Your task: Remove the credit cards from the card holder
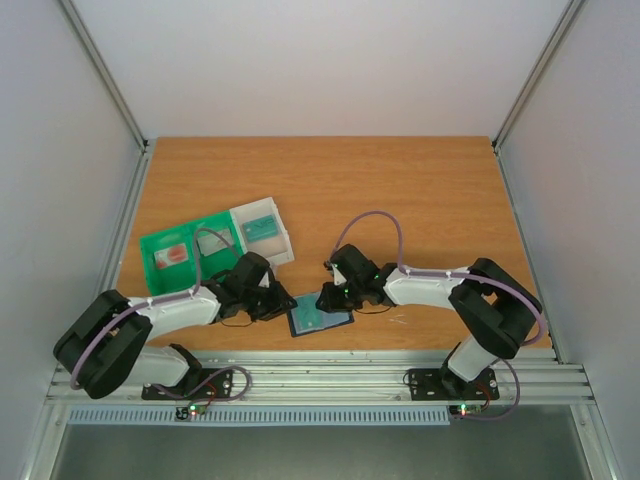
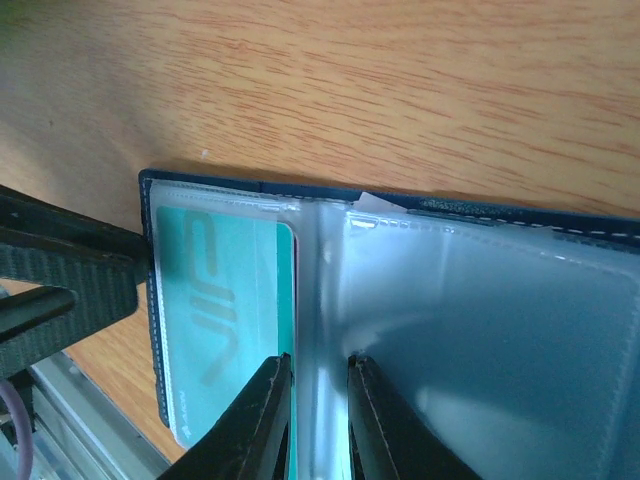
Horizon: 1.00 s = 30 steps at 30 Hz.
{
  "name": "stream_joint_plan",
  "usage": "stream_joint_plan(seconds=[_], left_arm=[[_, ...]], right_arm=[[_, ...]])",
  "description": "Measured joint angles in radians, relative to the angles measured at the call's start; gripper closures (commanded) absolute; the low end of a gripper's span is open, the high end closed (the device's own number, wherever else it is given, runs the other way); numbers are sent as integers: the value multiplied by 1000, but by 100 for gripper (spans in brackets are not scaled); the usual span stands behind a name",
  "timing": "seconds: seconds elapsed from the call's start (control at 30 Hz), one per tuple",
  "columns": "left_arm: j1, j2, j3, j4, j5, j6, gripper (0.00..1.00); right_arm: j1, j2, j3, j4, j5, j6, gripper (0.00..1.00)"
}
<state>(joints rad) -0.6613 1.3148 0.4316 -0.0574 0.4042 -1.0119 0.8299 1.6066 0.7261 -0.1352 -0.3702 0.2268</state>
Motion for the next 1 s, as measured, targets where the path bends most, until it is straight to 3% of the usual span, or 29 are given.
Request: stream_joint_plan(seconds=[0.6, 1.0], left_arm=[[1, 8, 4, -42, -36, 19, 83], [1, 7, 9, -59, -43, 30, 84]], right_arm=[[-6, 2, -17, 48, -63, -2, 83], [-6, 8, -10, 40, -101, 0, 84]])
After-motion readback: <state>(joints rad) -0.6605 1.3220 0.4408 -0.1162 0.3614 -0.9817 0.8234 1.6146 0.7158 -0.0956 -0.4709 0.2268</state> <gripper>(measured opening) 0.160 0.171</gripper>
